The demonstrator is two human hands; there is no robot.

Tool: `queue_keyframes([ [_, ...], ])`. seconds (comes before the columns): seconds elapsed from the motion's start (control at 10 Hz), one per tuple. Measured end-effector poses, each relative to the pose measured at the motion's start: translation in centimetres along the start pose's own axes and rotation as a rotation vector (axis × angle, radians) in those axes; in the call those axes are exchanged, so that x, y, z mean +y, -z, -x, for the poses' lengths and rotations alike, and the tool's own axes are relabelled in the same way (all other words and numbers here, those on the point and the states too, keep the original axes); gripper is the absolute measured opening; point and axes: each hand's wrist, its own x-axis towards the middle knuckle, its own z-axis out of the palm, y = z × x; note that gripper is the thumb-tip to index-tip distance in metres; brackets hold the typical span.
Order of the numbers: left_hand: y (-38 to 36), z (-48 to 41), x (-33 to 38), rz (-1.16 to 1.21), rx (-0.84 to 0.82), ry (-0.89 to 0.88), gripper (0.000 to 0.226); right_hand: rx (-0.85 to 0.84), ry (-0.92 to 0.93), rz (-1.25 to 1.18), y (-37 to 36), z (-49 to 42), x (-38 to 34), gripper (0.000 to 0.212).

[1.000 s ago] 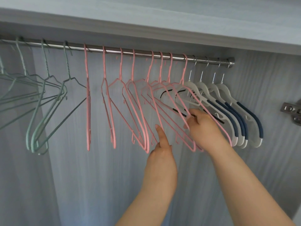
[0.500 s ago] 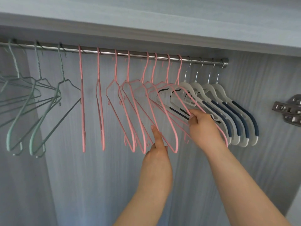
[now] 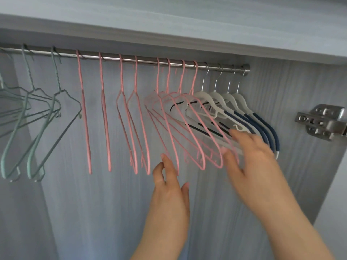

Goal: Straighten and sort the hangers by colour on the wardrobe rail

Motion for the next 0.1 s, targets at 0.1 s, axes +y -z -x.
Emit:
queue_keyframes([
  [0.1,1.59,1.63,0.22,0.052,-0.049,0.015,0.07,0.006,-0.075,-0.253,2.46,2.85,0.93,0.031],
])
